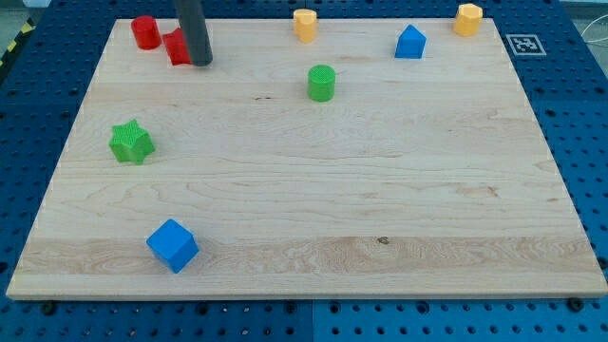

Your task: Move red star closer to red circle

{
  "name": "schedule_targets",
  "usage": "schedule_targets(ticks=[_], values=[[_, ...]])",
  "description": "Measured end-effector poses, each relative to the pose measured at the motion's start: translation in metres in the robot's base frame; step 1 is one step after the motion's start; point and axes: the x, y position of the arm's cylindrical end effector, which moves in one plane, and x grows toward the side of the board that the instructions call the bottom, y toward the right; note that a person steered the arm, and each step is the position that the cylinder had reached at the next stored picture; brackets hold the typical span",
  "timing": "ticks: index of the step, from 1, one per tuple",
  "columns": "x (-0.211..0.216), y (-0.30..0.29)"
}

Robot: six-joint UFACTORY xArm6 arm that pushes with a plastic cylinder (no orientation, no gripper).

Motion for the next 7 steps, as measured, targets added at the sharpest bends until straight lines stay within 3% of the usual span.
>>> schedule_targets(ticks=[7], values=[[-0.026,-0.020]])
